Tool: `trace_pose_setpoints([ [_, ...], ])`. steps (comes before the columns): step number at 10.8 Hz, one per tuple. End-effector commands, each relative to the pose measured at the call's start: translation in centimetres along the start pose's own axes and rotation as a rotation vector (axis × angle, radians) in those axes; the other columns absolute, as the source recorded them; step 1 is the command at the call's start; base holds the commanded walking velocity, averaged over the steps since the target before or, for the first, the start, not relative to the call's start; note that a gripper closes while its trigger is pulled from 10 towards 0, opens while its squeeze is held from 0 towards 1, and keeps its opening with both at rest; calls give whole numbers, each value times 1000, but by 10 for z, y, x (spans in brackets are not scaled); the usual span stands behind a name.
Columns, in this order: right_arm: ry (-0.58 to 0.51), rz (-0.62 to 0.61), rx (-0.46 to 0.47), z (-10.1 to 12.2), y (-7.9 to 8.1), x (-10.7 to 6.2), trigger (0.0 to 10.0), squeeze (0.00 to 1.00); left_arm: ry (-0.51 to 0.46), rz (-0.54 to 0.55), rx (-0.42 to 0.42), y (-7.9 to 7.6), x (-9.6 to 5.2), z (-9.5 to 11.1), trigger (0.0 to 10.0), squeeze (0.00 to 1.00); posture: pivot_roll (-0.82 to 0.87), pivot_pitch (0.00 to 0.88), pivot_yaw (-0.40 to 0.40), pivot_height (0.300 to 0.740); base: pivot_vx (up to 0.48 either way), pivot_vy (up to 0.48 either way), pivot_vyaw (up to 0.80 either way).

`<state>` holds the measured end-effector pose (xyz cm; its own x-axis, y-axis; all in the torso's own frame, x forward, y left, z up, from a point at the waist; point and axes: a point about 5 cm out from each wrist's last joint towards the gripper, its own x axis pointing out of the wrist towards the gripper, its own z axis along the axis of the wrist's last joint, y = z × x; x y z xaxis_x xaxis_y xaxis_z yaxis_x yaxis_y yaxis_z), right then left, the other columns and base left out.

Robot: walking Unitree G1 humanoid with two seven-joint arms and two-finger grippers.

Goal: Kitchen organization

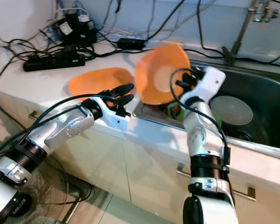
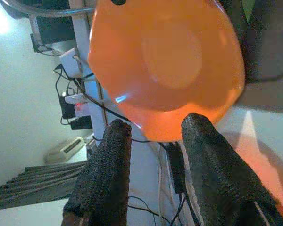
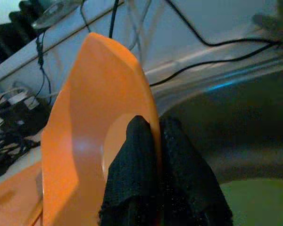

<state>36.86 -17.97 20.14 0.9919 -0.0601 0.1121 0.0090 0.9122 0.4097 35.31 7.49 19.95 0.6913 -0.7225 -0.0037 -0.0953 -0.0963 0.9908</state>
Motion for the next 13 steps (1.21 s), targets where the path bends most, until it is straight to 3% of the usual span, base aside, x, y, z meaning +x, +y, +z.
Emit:
trace_pose_setpoints([
  [1,-64,7,3,15,6,5,0,0,10,20,-12,3,-2,-2,10000,0,148,4,41,740,0,0,0],
  [4,-125,-137,16,27,-20,8,0,0,40,48,-107,-1,-3,0,10000,0,151,0,44,740,0,0,0],
  [6,-131,-214,-74,24,-34,8,0,0,88,105,-357,-3,-2,3,10000,0,154,0,44,740,0,0,0],
  [7,-103,-217,-143,15,-36,8,10000,0,126,169,-653,-2,2,4,10000,0,154,0,44,740,0,0,0],
  [8,-87,-220,-275,4,-36,8,10000,0,156,206,-876,-3,2,3,10000,0,148,0,49,740,0,0,0],
  [9,-40,-237,-333,-9,-41,9,10000,0,172,248,-1022,-1,1,1,10000,0,152,0,48,740,0,0,0],
  [11,24,-268,-376,-22,-49,11,10000,0,192,309,-1304,3,-5,-2,10000,0,167,1,39,740,0,0,0],
  [13,46,-271,-388,-26,-50,13,10000,0,190,266,-1401,-2,-6,2,10000,0,176,10,34,740,0,0,0],
])
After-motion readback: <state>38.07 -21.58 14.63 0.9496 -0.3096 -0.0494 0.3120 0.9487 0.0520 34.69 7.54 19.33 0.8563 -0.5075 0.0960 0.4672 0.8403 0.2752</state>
